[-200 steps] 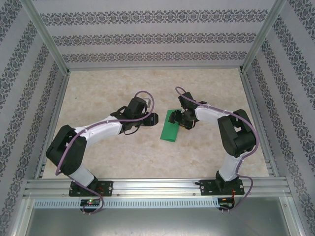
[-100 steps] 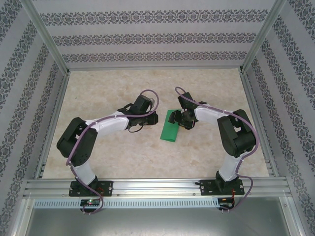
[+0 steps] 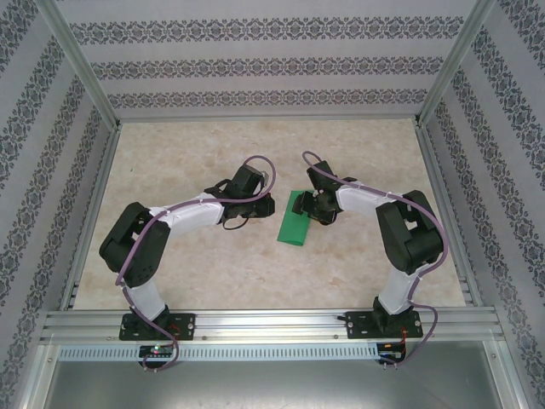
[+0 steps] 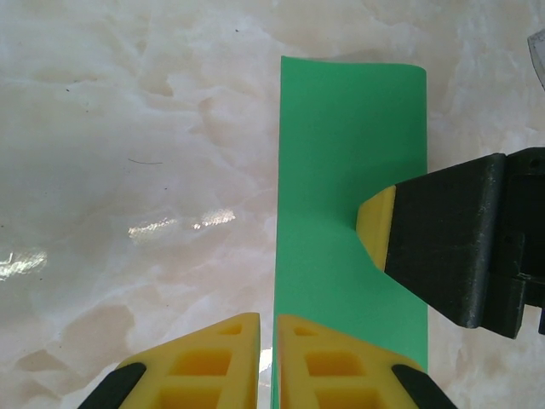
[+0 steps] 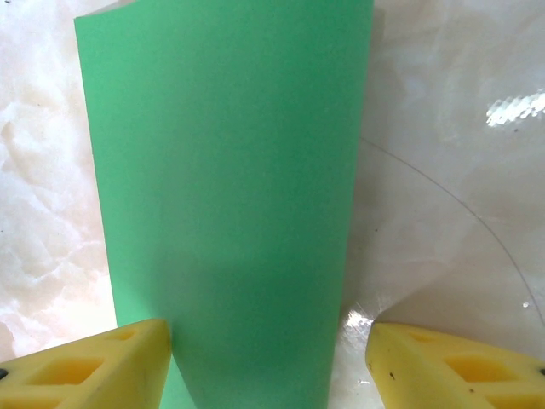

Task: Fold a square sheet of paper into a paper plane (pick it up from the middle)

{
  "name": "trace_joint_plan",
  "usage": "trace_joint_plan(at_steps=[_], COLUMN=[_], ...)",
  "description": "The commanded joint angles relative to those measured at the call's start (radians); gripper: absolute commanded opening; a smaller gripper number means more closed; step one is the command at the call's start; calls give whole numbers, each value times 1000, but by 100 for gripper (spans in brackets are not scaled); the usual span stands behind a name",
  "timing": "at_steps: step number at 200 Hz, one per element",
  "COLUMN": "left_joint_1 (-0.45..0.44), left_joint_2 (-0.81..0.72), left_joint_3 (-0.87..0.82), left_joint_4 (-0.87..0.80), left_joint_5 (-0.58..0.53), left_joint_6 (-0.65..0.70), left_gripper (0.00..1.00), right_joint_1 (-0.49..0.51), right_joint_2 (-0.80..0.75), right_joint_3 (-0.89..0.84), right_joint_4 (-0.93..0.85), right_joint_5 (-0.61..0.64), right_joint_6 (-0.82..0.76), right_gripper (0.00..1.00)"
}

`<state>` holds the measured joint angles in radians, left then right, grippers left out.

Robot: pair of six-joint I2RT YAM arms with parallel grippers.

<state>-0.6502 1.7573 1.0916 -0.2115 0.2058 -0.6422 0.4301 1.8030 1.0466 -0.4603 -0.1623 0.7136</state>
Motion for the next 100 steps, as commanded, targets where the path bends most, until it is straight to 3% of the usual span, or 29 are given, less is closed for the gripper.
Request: trace_joint_plan(at_steps=[1,100], left_joint_1=[-8,-8], left_joint_2=[5,10], left_joint_3=[24,21], left_joint_4=[-6,3], left_joint_5=[20,34], left_joint_6=[-16,-17], left_gripper=[15,16], right_joint_1=[-5,-43], right_joint_2=[78,67], right_joint_3=[-34,-73], right_joint_4=[-54,23], right_joint_5=[93,-7], right_joint_6=[10,8], right_gripper=[66,66])
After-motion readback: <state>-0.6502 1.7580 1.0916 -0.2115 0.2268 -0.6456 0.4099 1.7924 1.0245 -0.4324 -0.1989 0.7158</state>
